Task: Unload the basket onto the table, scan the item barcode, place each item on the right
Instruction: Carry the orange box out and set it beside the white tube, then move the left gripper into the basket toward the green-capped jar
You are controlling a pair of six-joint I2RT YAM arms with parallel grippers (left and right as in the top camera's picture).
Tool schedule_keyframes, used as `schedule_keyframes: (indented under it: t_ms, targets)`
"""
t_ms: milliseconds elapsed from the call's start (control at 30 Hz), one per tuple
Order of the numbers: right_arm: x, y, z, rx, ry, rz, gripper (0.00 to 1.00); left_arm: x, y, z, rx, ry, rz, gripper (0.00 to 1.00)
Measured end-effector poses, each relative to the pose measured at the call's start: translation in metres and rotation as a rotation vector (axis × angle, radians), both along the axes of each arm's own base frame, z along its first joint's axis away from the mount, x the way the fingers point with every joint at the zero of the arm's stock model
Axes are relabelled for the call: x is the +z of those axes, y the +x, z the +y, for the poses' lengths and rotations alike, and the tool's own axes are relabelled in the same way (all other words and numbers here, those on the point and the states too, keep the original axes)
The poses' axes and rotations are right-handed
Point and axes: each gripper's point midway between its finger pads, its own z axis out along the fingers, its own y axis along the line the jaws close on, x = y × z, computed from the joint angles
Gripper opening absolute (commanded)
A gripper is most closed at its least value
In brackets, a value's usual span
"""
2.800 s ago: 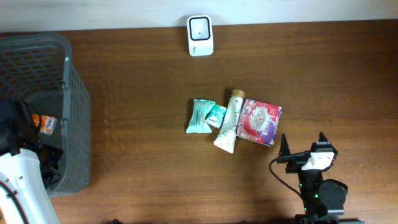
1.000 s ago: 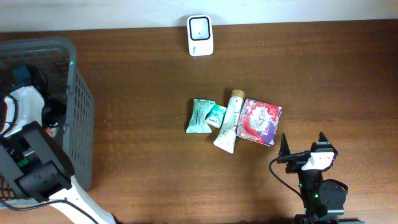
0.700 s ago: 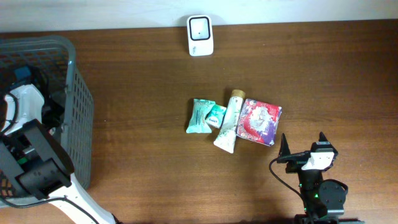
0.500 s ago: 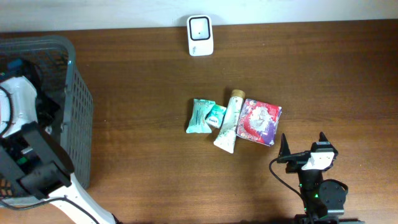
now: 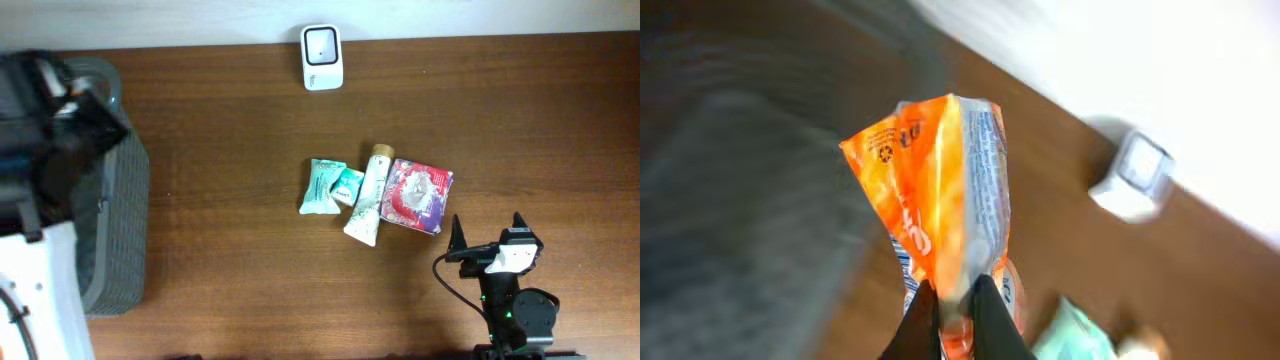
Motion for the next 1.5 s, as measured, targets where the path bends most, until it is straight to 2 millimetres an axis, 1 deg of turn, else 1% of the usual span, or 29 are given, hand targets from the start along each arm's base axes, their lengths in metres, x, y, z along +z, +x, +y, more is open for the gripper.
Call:
schedule_keyframes:
  t_ms: [33,67,133,200,233,300,333,400,433,533,600,633,700,733,767,800,833,867,900,967,1033,1100,1167,1233,1300,1333,1400,1433,1500]
  targets:
    - [0.000,0.000,0.000,0.000,0.000,0.000,0.99,0.000,0.001,-0.017,-0.060,0.011,0.002,0.00]
    - [0.000,0.000,0.000,0.000,0.000,0.000,0.99,-0.002,0.002,-0.040,-0.146,0.032,0.012,0.00]
    - [0.000,0.000,0.000,0.000,0.000,0.000,0.98,-0.011,0.004,-0.101,-0.379,0.079,0.036,0.00]
    - [0.000,0.000,0.000,0.000,-0.001,0.000,0.99,-0.023,0.003,-0.147,-0.548,0.126,0.063,0.00]
    - [0.000,0.000,0.000,0.000,0.000,0.000,0.99,-0.035,0.002,-0.174,-0.646,0.149,0.090,0.00]
    - [0.000,0.000,0.000,0.000,0.000,0.000,0.99,-0.054,0.004,-0.204,-0.740,0.176,0.135,0.00]
    - [0.000,0.000,0.000,0.000,0.000,0.000,0.99,-0.070,0.007,-0.223,-0.791,0.189,0.167,0.01]
    - [0.000,0.000,0.000,0.000,0.000,0.000,0.98,-0.099,0.015,-0.250,-0.850,0.211,0.223,0.00]
    - [0.000,0.000,0.000,0.000,0.000,0.000,0.98,-0.123,0.021,-0.265,-0.877,0.231,0.270,0.00]
    - [0.000,0.000,0.000,0.000,0.000,0.000,0.99,-0.175,0.034,-0.288,-0.914,0.246,0.368,0.00]
    - [0.000,0.000,0.000,0.000,0.000,0.000,0.99,-0.203,0.038,-0.303,-0.945,0.225,0.411,0.00]
    - [0.000,0.000,0.000,0.000,-0.001,0.000,0.99,-0.221,0.039,-0.315,-0.970,0.211,0.432,0.00]
    - [0.000,0.000,0.000,0.000,0.000,0.000,0.99,-0.241,0.036,-0.330,-0.977,0.189,0.462,0.05]
    - [0.000,0.000,0.000,0.000,0.000,0.000,0.99,-0.249,0.034,-0.337,-0.967,0.172,0.476,0.09]
    - [0.000,0.000,0.000,0.000,0.000,0.000,0.99,-0.257,0.032,-0.343,-0.953,0.157,0.495,0.24]
    - [0.000,0.000,0.000,0.000,0.000,0.000,0.98,-0.268,0.028,-0.348,-0.944,0.148,0.520,0.26]
    - [0.000,0.000,0.000,0.000,0.000,0.000,0.99,-0.274,0.024,-0.352,-0.939,0.145,0.537,0.31]
    - [0.000,0.000,0.000,0.000,-0.001,0.000,0.99,-0.279,0.022,-0.355,-0.938,0.145,0.549,0.38]
    - [0.000,0.000,0.000,0.000,0.000,0.000,0.99,-0.286,0.018,-0.359,-0.941,0.147,0.565,0.50]
    - [0.000,0.000,0.000,0.000,0.000,0.000,0.99,-0.293,0.013,-0.363,-0.946,0.151,0.582,0.57]
    - [0.000,0.000,0.000,0.000,0.000,0.000,0.99,-0.294,0.011,-0.365,-0.943,0.149,0.585,0.58]
    - [0.000,0.000,0.000,0.000,-0.001,0.000,0.99,-0.292,0.010,-0.358,-0.932,0.152,0.613,0.56]
    - [0.000,0.000,0.000,0.000,0.000,0.000,0.98,-0.275,0.014,-0.345,-0.904,0.149,0.639,0.46]
    - [0.000,0.000,0.000,0.000,0.000,0.000,0.99,-0.242,0.019,-0.328,-0.865,0.139,0.660,0.45]
    - [0.000,0.000,0.000,0.000,0.000,0.000,0.99,-0.197,0.031,-0.306,-0.817,0.115,0.620,0.46]
    - [0.000,0.000,0.000,0.000,0.000,0.000,0.98,-0.185,0.033,-0.298,-0.801,0.110,0.616,0.47]
    - [0.000,0.000,0.000,0.000,-0.001,0.000,0.99,-0.137,0.043,-0.268,-0.740,0.080,0.545,0.50]
    - [0.000,0.000,0.000,0.000,0.000,0.000,0.99,-0.127,0.047,-0.261,-0.726,0.073,0.513,0.51]
    - [0.000,0.000,0.000,0.000,-0.001,0.000,0.98,-0.091,0.056,-0.237,-0.681,0.055,0.409,0.60]
